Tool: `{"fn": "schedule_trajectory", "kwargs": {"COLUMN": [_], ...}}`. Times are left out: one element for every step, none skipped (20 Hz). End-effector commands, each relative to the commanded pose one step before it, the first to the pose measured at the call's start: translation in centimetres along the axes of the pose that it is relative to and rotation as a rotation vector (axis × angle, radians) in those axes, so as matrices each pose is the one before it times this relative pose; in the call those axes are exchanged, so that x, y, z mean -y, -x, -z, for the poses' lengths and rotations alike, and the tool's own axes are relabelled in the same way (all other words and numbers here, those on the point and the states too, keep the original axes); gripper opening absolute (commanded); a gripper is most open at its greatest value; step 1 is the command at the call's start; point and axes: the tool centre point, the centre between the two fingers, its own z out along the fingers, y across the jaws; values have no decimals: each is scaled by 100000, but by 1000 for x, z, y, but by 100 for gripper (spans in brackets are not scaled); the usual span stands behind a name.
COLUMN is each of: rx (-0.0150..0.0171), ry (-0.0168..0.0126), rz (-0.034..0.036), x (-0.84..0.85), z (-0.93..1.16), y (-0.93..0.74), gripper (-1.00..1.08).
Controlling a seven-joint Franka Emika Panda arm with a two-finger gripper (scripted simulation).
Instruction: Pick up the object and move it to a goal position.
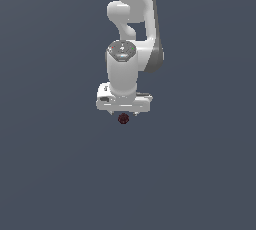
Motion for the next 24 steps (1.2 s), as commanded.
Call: {"fn": "schedule_trajectory", "kwargs": {"rx": [0,0,-15,-18,-24,-31,-30,-24,-16,-16,1,0,9,4,3,3,4,5,7,8,10,11,12,13], "ry": [0,0,-80,-100,-136,-167,-154,-117,-72,-66,10,0,29,-4,-19,-31,-40,-46,-51,-56,-60,-64,-69,-73], "rz": [0,0,-177,-217,-285,-331,-275,-170,-64,11,68,0,-93,-249,-390,-530,-686,-836,-995,-1146,-1290,-1427,-1570,-1718], "x": [-1,45,8,63,92,116,103,84,66,26,10,-31,2,-7,-3,4,1,3,-3,-5,-8,-10,-14,-17], "z": [0,19,65,104,147,189,181,149,113,76,20,-23,-46,-44,-50,-62,-78,-98,-120,-141,-159,-176,-190,-206], "y": [0,-5,-15,-25,-35,-45,-43,-36,-29,-19,-8,7,14,18,23,30,39,48,59,69,78,87,95,104], "gripper": [100,100,100,100,100,100,100,100,100,100,100,100,100,100,100,100,100,100,100,100,100,100,100,100]}}
